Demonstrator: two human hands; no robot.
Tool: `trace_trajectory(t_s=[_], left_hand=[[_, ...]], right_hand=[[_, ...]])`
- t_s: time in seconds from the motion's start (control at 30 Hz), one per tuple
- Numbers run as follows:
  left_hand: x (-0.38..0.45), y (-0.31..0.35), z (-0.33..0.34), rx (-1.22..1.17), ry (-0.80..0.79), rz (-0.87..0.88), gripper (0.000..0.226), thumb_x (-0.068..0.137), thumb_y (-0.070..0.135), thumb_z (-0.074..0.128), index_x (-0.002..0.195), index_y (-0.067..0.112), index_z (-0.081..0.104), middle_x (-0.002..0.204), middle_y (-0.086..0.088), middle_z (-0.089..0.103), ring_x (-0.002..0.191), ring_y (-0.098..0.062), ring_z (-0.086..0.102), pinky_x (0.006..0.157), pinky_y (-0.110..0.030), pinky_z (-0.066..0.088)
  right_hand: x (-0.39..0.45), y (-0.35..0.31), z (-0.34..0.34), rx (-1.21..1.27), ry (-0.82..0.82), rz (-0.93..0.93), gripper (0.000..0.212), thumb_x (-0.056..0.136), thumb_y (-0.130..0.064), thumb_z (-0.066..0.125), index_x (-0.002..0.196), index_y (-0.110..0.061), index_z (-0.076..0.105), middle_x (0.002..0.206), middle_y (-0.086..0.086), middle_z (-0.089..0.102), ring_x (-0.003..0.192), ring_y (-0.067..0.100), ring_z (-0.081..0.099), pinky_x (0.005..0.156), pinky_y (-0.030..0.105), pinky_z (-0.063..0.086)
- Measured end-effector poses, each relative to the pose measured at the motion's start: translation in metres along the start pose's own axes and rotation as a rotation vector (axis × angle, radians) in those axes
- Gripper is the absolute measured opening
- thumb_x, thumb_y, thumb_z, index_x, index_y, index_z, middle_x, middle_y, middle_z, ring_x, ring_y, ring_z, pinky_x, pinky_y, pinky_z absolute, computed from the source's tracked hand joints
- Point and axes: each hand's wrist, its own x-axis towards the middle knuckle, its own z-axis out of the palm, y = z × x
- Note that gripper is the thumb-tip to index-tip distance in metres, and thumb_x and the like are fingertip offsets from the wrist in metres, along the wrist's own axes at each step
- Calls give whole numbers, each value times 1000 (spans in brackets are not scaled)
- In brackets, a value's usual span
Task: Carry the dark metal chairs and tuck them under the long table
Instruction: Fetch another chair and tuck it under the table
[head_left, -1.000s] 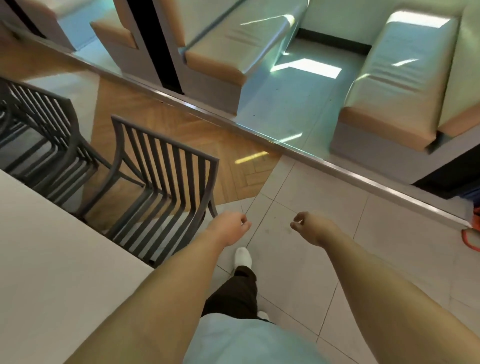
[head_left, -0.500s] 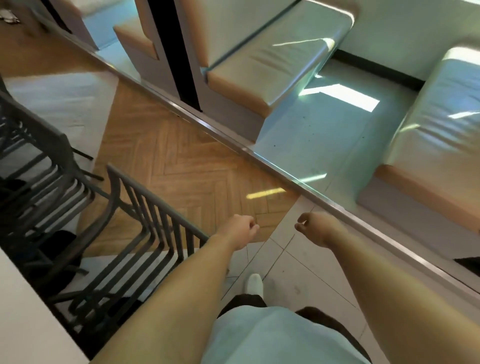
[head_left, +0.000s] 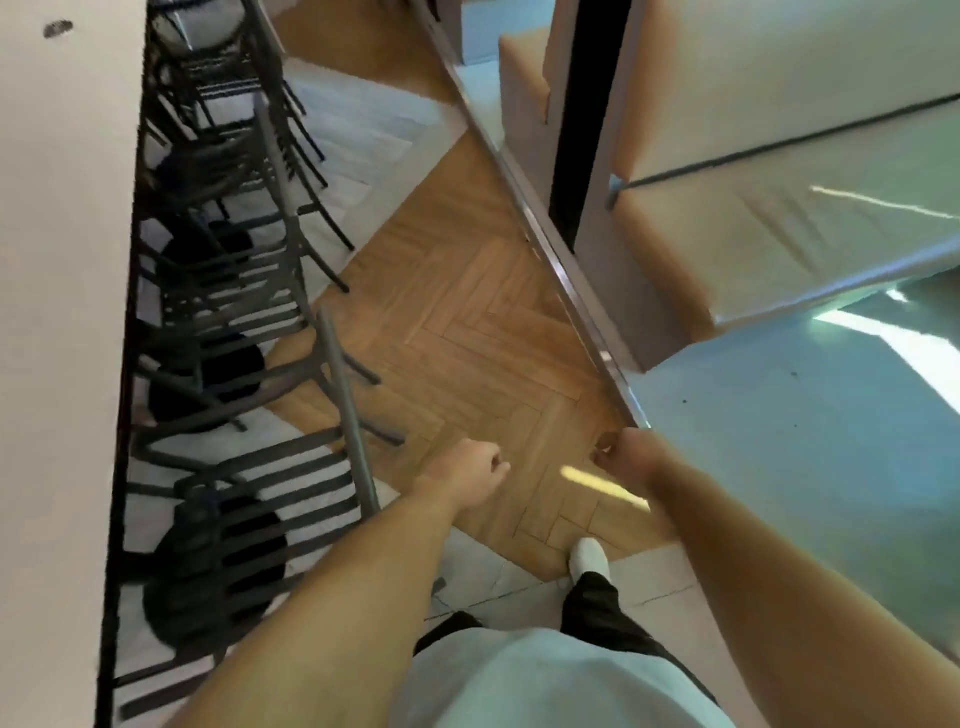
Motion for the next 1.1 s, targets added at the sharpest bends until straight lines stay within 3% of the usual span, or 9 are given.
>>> trace_trajectory(t_s=[0.17, 0.43, 0.6, 0.77, 0.9, 1.0, 1.1], left_hand=[[20, 13, -5, -125, 111, -203, 34, 107, 44, 47, 110, 18, 69, 99, -5, 69, 84, -21, 62, 69, -34, 48], [20, -3, -20, -288, 231, -473, 36, 106, 48, 45, 113, 22, 68, 110, -4, 68, 104, -27, 63, 89, -42, 54], [19, -47, -53, -403, 310, -556, 40, 108, 46, 41, 112, 17, 68, 106, -7, 68, 100, -28, 64, 88, -43, 55], [11, -90, -91, -477, 444, -623, 35, 107, 44, 42, 102, 19, 65, 95, -4, 70, 88, -27, 66, 80, -42, 57], [-5, -118, -101, -494, 539, -696, 34, 108, 43, 40, 114, 21, 65, 94, 0, 70, 83, -22, 65, 77, -42, 58], [-15, -132, -97, -557, 547, -761, 33, 109, 38, 41, 119, 19, 66, 103, -2, 71, 91, -23, 66, 85, -45, 57], [-22, -141, -89, -647, 570, -851, 34, 110, 35, 40, 126, 17, 65, 112, -5, 71, 101, -27, 66, 91, -45, 56]], right_hand=[[55, -7, -59, -165, -83, -169, 38, 101, -44, 54, 118, -15, 72, 115, 11, 73, 110, 32, 68, 90, 36, 51], [126, -96, -101, -397, -168, -445, 35, 100, -41, 52, 121, -20, 71, 116, 11, 73, 109, 31, 67, 90, 36, 55], [166, -176, -93, -522, -205, -604, 28, 99, -37, 51, 107, -24, 74, 111, 9, 74, 104, 31, 69, 89, 36, 55], [181, -260, -91, -543, -228, -750, 30, 103, -41, 50, 111, -25, 74, 113, 2, 74, 111, 28, 67, 97, 38, 50], [187, -317, -86, -527, -263, -853, 28, 101, -45, 54, 106, -26, 74, 99, -2, 76, 100, 23, 69, 91, 36, 54], [188, -355, -77, -530, -291, -952, 26, 101, -42, 57, 109, -24, 74, 98, -2, 77, 90, 20, 69, 86, 35, 56], [189, -393, -65, -589, -312, -1096, 29, 104, -41, 53, 119, -24, 72, 105, -2, 75, 99, 21, 68, 89, 37, 55]])
